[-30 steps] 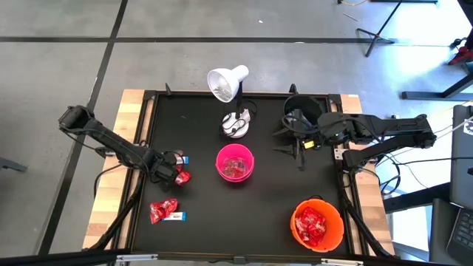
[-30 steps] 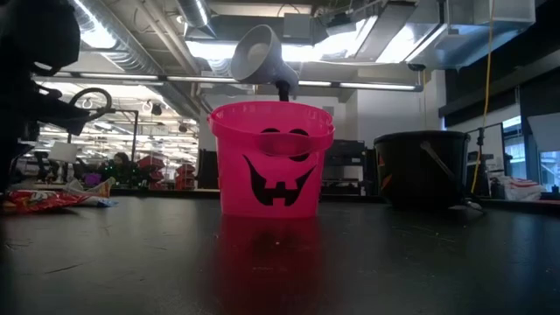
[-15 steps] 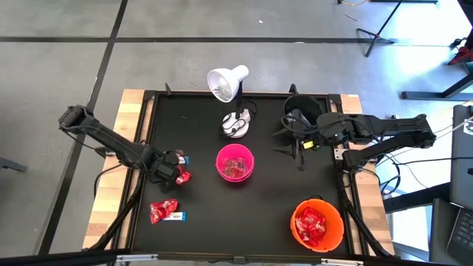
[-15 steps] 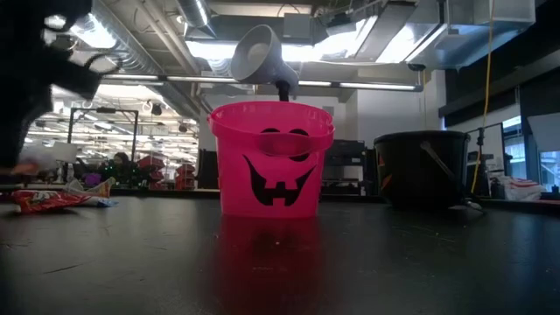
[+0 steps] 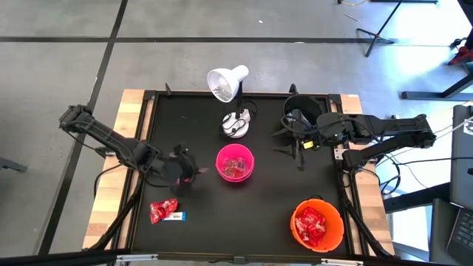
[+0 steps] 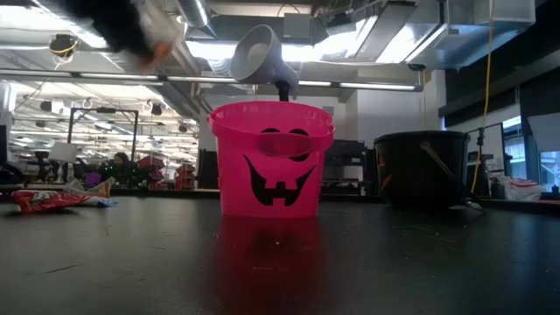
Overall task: Sort candy
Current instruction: Put the orange gummy into the pink bucket
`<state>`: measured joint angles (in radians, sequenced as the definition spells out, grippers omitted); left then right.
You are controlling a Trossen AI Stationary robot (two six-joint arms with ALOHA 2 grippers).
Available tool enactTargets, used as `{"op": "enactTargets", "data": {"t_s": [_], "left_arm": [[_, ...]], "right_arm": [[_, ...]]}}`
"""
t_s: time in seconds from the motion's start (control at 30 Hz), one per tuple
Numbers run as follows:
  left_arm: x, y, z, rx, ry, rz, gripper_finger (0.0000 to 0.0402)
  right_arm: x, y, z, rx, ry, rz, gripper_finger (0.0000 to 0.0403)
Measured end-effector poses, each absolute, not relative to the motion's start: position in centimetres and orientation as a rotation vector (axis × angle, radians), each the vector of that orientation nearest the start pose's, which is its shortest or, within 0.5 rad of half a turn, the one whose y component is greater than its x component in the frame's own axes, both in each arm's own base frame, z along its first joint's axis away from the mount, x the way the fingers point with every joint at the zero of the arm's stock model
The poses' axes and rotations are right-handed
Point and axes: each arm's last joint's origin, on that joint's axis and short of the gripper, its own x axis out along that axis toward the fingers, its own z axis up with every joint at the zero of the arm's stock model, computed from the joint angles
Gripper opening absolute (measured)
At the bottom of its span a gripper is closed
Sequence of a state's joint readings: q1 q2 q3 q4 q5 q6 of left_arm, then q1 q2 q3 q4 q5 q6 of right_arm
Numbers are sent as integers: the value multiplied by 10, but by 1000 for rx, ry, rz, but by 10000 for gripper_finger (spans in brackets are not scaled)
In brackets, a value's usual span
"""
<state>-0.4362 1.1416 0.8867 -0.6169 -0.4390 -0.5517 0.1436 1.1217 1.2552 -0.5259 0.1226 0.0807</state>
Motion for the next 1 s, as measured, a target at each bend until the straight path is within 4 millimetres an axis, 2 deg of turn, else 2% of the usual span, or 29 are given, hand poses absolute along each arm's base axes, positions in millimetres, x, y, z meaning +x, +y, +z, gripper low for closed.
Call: {"op": "enactTargets", "data": {"t_s": [0.27, 0.57, 0.77, 1.0], "left_arm": [[230, -88, 298, -9, 404, 122, 6], [240, -76, 310, -6, 285, 170, 7], [252, -66, 300, -2, 314, 217, 7], [281, -50, 268, -18, 435, 225, 7]], "right_arm": [[228, 29, 397, 28, 389, 5, 198], [228, 29, 397, 28, 389, 5, 198], [228, 29, 397, 28, 388, 5, 198], [228, 29, 397, 28, 388, 5, 198]]}}
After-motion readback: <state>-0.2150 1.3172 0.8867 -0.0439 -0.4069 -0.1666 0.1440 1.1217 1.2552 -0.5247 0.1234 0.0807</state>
